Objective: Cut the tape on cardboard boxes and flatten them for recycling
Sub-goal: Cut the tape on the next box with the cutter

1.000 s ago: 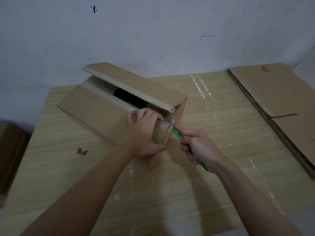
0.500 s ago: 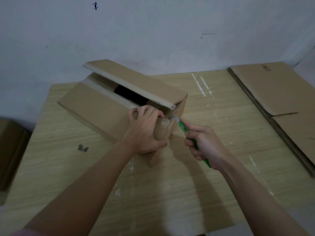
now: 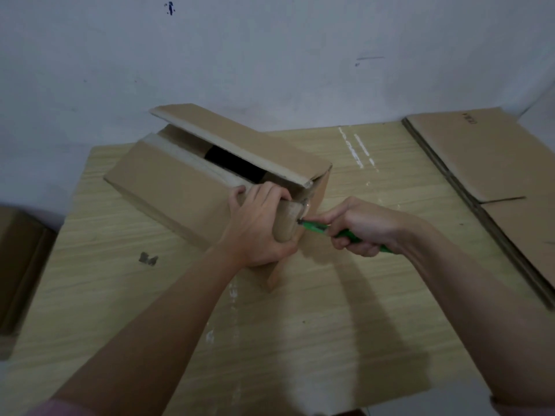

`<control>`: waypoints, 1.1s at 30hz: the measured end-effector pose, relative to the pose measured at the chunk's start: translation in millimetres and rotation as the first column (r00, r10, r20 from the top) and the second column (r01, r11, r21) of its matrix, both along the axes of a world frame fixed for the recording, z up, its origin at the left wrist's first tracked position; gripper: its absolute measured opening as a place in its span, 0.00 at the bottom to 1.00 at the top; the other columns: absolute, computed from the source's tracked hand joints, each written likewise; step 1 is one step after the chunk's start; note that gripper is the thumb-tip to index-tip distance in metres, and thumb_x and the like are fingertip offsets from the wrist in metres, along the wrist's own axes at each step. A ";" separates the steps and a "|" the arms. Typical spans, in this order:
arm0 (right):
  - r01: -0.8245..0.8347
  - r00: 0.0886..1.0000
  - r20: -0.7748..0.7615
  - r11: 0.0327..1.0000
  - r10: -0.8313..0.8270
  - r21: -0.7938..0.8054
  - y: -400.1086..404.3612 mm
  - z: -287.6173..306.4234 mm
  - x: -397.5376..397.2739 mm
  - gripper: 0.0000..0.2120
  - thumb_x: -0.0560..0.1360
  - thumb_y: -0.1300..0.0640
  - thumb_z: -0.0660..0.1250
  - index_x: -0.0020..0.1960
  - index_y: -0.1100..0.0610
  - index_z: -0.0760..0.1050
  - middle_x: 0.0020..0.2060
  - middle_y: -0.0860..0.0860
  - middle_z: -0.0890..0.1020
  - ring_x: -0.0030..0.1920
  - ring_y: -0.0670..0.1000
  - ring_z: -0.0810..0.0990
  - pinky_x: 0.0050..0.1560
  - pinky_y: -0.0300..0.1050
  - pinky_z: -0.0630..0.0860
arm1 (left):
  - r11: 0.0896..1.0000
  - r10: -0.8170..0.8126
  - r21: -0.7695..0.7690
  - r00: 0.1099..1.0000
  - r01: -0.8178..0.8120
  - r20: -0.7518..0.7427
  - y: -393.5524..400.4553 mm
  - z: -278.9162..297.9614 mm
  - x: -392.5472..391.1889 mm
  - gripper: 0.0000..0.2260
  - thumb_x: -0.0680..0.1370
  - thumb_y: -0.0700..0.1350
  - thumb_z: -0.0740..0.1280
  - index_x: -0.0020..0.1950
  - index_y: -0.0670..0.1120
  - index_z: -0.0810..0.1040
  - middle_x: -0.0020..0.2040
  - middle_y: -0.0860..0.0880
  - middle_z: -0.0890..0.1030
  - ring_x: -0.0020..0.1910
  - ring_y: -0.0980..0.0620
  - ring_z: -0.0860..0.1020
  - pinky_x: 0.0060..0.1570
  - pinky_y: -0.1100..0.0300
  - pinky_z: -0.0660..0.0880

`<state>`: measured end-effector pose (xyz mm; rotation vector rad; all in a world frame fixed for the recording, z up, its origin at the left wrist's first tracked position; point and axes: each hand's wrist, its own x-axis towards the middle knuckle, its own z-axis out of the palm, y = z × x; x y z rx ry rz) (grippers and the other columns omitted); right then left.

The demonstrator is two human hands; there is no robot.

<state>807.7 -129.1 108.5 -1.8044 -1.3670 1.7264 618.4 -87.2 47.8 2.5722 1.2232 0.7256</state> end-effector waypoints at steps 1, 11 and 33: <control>0.019 1.000 -0.010 1.000 -0.019 0.005 -1.7 -2.9 -0.2 0.24 0.76 0.68 0.54 0.60 0.46 0.77 0.24 0.50 0.66 0.18 0.44 0.56 0.20 0.30 0.52 | 1.000 0.000 -0.009 1.000 0.000 0.003 1.1 1.6 1.3 0.31 0.58 0.63 0.59 0.55 0.47 0.72 0.50 0.52 0.71 0.53 0.52 0.69 0.60 0.50 0.55; 0.136 0.898 0.283 0.822 -0.338 0.553 -63.0 -80.6 1.4 0.30 0.80 0.66 0.55 0.75 0.44 0.51 0.47 0.49 0.78 0.40 0.46 0.75 0.40 0.39 0.67 | 0.992 -0.114 -0.066 0.992 0.110 -0.059 3.6 -3.1 -15.0 0.33 0.58 0.63 0.60 0.57 0.47 0.74 0.54 0.52 0.74 0.55 0.50 0.73 0.59 0.56 0.51; -0.469 0.846 0.464 0.048 -0.263 0.882 -18.8 -73.3 -57.1 0.20 0.70 0.66 0.58 0.62 0.63 0.68 0.64 0.65 0.73 0.67 0.60 0.68 0.66 0.60 0.66 | 0.922 -0.376 -0.012 0.889 0.387 -0.262 8.8 54.6 -74.0 0.31 0.64 0.66 0.67 0.58 0.45 0.72 0.52 0.49 0.74 0.51 0.51 0.71 0.58 0.54 0.64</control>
